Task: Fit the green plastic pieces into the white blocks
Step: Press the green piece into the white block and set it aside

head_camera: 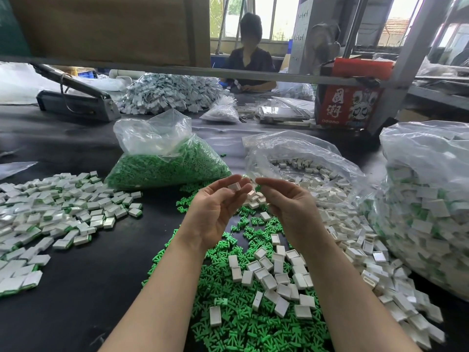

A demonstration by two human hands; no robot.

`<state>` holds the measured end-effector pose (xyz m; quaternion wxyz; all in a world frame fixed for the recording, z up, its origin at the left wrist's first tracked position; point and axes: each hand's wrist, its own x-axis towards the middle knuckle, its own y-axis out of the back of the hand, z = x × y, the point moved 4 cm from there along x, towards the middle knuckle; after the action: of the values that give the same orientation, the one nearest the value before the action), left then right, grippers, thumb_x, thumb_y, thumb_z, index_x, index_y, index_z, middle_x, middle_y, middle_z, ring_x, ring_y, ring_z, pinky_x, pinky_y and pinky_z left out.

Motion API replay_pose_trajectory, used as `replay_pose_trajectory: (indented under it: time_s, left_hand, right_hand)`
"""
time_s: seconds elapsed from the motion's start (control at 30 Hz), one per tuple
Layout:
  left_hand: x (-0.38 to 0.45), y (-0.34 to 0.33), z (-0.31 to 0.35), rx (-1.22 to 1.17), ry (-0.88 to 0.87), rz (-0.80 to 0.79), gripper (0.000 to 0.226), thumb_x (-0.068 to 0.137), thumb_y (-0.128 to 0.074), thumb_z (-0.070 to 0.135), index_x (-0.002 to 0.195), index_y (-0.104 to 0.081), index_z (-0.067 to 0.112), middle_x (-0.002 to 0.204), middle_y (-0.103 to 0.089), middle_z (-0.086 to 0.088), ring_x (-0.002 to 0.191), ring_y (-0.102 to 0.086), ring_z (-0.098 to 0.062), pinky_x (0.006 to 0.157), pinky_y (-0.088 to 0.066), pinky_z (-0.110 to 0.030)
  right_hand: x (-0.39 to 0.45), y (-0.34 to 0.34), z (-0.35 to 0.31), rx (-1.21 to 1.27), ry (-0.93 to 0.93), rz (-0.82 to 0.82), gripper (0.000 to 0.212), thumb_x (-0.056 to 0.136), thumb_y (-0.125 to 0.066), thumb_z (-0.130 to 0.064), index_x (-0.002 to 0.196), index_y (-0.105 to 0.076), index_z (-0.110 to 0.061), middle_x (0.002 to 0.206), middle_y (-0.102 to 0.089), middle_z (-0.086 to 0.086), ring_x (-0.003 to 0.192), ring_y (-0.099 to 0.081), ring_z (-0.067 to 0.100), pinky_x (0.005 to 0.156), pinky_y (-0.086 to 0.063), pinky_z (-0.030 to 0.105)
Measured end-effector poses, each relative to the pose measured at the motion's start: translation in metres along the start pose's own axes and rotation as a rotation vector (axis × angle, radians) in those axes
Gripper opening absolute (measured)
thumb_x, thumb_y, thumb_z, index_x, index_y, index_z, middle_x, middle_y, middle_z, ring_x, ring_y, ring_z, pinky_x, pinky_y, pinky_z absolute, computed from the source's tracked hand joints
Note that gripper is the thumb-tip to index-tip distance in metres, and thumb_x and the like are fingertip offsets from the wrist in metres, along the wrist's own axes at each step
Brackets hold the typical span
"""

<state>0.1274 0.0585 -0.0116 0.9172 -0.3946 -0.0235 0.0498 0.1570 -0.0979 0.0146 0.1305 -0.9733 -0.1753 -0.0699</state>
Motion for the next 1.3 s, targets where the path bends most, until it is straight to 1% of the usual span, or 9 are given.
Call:
replay_pose_trajectory:
  time_s: [0.13,0.33,0.53,0.63,0.77,1.0,1.1,1.2,1.3]
  left_hand:
    - [0.000,-0.002,-0.002,0.052,-0.004,-0.002,0.018,0.078,-0.068,0.000,0.092,-0.078,0.004,0.105,-0.072,-0.022,0.091,-0.073,-0.025,0.070,-0.058,-0.022]
    - [0.000,-0.006,-0.005,0.270,-0.066,0.000,0.033,0.066,-0.082,0.012,0.098,-0.075,0.006,0.098,-0.074,-0.018,0.086,-0.074,-0.025,0.071,-0.057,-0.022]
    - [-0.002,-0.009,-0.005,0.322,-0.083,-0.010,0.033,0.060,-0.087,0.019,0.090,-0.079,0.011,0.094,-0.075,-0.016,0.083,-0.074,-0.025,0.066,-0.057,-0.021]
    - [-0.002,-0.009,-0.004,0.344,-0.098,0.000,0.031,0.058,-0.087,0.020,0.088,-0.079,0.013,0.090,-0.076,-0.014,0.081,-0.074,-0.023,0.065,-0.056,-0.021]
    - [-0.002,-0.009,-0.004,0.366,-0.118,0.015,0.025,0.061,-0.085,0.016,0.085,-0.079,0.012,0.087,-0.076,-0.014,0.078,-0.074,-0.022,0.063,-0.056,-0.021]
    - [-0.003,-0.011,-0.004,0.408,-0.144,0.020,0.021,0.063,-0.082,0.013,0.083,-0.078,0.010,0.084,-0.075,-0.015,0.076,-0.074,-0.022,0.063,-0.055,-0.020]
    - [-0.004,-0.011,-0.006,0.439,-0.125,0.049,0.029,0.065,-0.080,0.014,0.091,-0.073,0.005,0.084,-0.075,-0.014,0.076,-0.074,-0.021,0.063,-0.055,-0.021]
    - [-0.005,-0.011,-0.003,0.655,-0.100,0.027,0.021,0.077,-0.076,0.021,0.091,-0.072,0.007,0.083,-0.076,-0.012,0.074,-0.073,-0.019,0.062,-0.054,-0.021]
    - [-0.005,-0.011,-0.002,0.875,-0.063,-0.039,0.016,0.092,-0.066,0.021,0.087,-0.069,0.007,0.077,-0.075,-0.007,0.068,-0.071,-0.015,0.060,-0.053,-0.021]
  right_hand:
    - [0.001,0.001,0.000,-0.036,0.047,-0.015,0.021,0.088,-0.062,0.002,0.108,-0.068,0.002,0.074,-0.068,-0.001,0.055,-0.054,0.000,0.054,-0.044,0.014]
    - [0.002,0.002,-0.001,-0.108,0.164,0.042,0.015,0.085,-0.068,-0.001,0.099,-0.067,0.003,0.074,-0.068,-0.003,0.059,-0.059,-0.001,0.056,-0.047,0.013]
    - [0.003,0.003,-0.002,-0.164,0.213,0.082,0.011,0.084,-0.070,-0.002,0.095,-0.070,-0.001,0.078,-0.071,-0.001,0.064,-0.063,0.000,0.060,-0.048,0.014]
    - [0.003,0.001,-0.001,-0.199,0.237,0.094,0.010,0.083,-0.072,0.000,0.093,-0.071,-0.001,0.079,-0.073,0.002,0.069,-0.067,0.006,0.062,-0.051,0.015]
    - [0.003,-0.001,-0.001,-0.229,0.252,0.096,0.010,0.081,-0.073,0.000,0.090,-0.073,-0.006,0.082,-0.074,0.007,0.075,-0.070,0.015,0.069,-0.055,0.020]
    - [0.004,0.000,0.002,-0.249,0.214,0.093,0.015,0.084,-0.071,-0.003,0.099,-0.070,-0.003,0.089,-0.073,0.012,0.078,-0.070,0.019,0.066,-0.055,0.021]
    - [0.003,-0.001,0.003,-0.317,0.211,0.102,0.012,0.085,-0.071,-0.004,0.097,-0.073,-0.004,0.088,-0.074,0.011,0.078,-0.070,0.022,0.068,-0.055,0.024]
    - [0.003,-0.001,0.004,-0.320,0.202,0.106,0.012,0.083,-0.073,-0.004,0.095,-0.073,-0.003,0.087,-0.074,0.010,0.078,-0.070,0.019,0.069,-0.055,0.023]
    - [0.003,-0.001,0.005,-0.327,0.209,0.093,0.012,0.083,-0.073,-0.004,0.094,-0.074,-0.002,0.086,-0.074,0.010,0.078,-0.071,0.021,0.070,-0.056,0.023]
